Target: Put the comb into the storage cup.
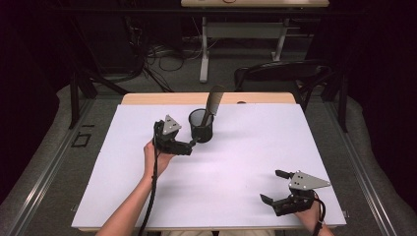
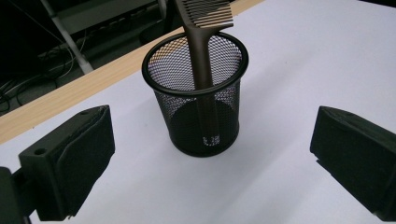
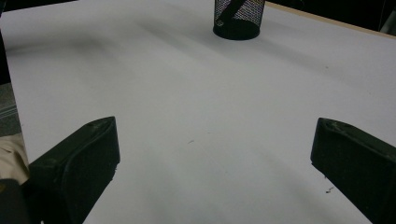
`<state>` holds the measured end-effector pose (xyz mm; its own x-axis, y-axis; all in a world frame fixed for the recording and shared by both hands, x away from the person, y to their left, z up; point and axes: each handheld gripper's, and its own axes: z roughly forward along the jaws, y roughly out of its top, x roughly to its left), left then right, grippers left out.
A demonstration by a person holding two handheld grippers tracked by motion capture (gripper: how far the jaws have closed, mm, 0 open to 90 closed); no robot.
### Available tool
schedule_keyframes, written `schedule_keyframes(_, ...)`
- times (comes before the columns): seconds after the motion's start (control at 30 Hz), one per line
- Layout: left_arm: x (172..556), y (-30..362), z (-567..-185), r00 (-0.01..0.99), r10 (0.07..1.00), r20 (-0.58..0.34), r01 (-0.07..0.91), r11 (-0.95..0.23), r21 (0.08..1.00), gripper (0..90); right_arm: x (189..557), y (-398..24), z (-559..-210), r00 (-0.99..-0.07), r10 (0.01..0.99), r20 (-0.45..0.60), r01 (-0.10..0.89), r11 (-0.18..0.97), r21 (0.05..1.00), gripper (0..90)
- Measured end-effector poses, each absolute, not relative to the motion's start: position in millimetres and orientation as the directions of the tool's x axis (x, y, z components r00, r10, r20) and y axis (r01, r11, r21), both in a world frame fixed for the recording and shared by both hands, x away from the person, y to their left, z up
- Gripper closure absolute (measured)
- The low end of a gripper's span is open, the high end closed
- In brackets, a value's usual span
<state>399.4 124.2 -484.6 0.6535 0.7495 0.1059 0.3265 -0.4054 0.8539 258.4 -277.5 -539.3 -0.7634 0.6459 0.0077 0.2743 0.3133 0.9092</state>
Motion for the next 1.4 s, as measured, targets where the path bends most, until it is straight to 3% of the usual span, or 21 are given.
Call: schedule_keyframes(1.4,337.4,161.2,-489.9,0.658,0.744,0.115,0.358,-0.443,0.822,0.0,252.8,-276.3,-535.9,-0.764,0.645,-0.002,0.263,0.314,0.912,0.9)
